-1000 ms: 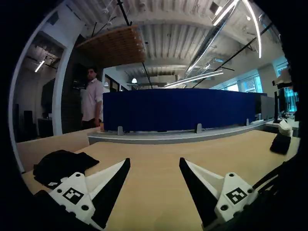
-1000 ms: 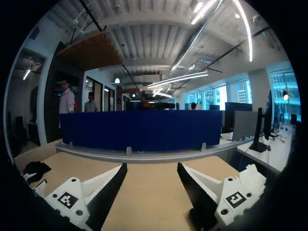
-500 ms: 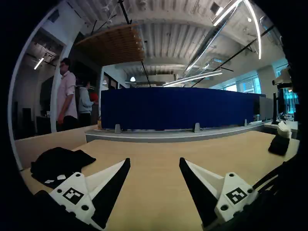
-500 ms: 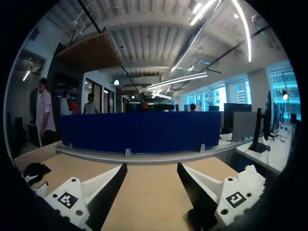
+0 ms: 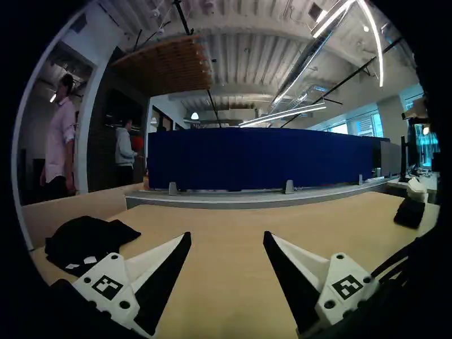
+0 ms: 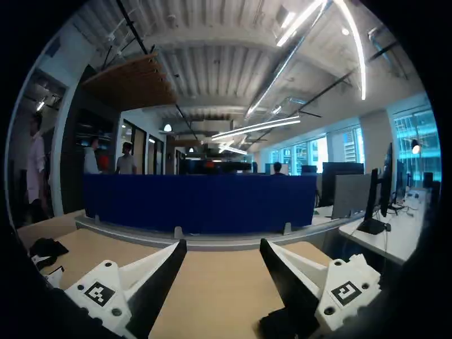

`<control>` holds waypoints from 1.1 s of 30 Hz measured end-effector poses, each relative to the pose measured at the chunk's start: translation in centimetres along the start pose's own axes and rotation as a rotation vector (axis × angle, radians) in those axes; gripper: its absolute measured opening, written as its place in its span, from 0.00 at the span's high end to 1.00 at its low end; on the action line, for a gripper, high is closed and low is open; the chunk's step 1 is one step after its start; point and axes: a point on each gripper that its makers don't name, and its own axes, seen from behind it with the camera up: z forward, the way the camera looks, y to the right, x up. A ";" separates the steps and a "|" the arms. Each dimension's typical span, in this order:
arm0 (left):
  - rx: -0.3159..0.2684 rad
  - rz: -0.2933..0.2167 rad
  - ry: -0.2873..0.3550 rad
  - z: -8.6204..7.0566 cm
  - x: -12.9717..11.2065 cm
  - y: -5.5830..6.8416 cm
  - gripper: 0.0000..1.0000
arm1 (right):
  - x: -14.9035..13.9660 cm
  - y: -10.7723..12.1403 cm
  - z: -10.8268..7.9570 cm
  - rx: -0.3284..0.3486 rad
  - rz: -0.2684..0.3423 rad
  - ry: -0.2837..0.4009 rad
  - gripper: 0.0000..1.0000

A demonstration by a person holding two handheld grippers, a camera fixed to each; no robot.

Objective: Fold towel

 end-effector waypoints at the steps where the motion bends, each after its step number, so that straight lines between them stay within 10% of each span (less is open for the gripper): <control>1: 0.000 0.000 0.000 0.0 0.0 0.0 0.05 | 0.0 0.2 0.0 -0.001 0.000 0.003 0.00; 33: 0.000 0.000 0.000 0.1 0.1 0.0 0.05 | -14.4 5.3 0.6 0.025 0.041 -0.023 0.00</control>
